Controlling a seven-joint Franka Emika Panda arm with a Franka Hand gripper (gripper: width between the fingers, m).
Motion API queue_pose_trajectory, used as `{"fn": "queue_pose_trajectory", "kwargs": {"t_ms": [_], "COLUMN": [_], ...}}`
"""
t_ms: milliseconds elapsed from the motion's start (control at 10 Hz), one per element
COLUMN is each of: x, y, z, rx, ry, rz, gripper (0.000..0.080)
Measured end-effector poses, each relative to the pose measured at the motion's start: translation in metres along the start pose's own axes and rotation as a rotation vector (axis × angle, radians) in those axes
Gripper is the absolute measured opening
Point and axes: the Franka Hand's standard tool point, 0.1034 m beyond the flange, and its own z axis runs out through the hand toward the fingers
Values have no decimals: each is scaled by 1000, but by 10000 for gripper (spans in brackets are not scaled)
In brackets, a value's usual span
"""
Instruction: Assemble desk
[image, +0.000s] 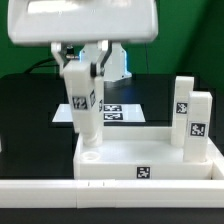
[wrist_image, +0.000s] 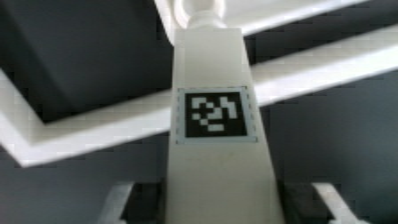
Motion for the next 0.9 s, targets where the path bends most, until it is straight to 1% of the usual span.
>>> {"fn": "queue_pose_trajectory", "kwargs": {"t_ms": [100,200,500,600,700,800,900], "x": [-4,-12,-12,-12,-16,-19,-20], "y": [-10,-20,-20,-24,-34,-34,-23], "z": [2,4,5,4,2,-1,-1], "rx": [-9,-8,-8,-10,-11,-13,-24], "ry": [31,30,29,43,69,83,101], "rz": [1,11,5,22,10,-1,3], "gripper": [290,290,290,290,290,290,290]}}
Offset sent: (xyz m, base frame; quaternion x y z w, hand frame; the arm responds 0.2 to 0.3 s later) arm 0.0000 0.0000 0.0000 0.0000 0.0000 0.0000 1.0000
